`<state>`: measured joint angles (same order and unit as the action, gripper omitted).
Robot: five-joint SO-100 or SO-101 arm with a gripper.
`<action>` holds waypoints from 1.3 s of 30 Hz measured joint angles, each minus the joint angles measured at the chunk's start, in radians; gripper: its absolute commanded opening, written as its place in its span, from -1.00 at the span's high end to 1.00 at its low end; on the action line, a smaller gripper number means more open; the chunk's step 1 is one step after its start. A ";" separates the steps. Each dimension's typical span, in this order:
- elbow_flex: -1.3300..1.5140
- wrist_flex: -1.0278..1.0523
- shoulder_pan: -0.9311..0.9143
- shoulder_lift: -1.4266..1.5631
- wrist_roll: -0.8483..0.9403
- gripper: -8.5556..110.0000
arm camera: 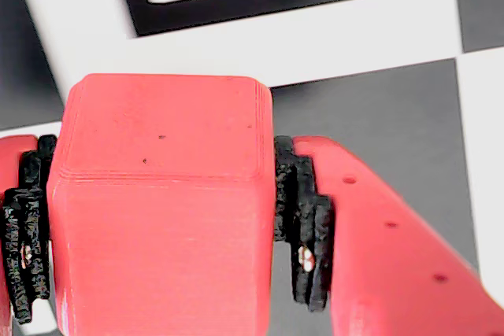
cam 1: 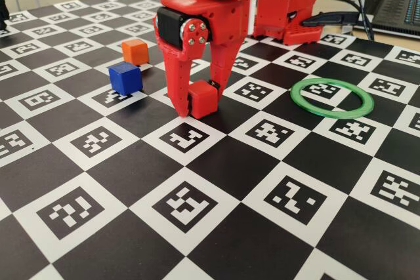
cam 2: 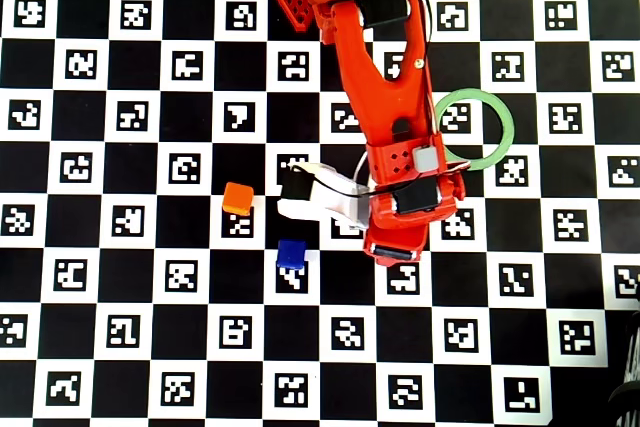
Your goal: Grab the red cube then put it in the green circle then put the blue cube on top and finally the orange cube on top
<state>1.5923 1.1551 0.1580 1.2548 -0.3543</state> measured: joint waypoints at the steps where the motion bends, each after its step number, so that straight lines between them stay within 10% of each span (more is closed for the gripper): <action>1: 0.000 0.020 -0.006 0.021 0.005 0.74; 23: 0.123 0.451 0.020 0.581 0.114 0.71; 39: 0.235 0.495 0.351 0.752 -0.253 0.71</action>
<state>1.8270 1.6506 0.5093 2.0064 -0.6075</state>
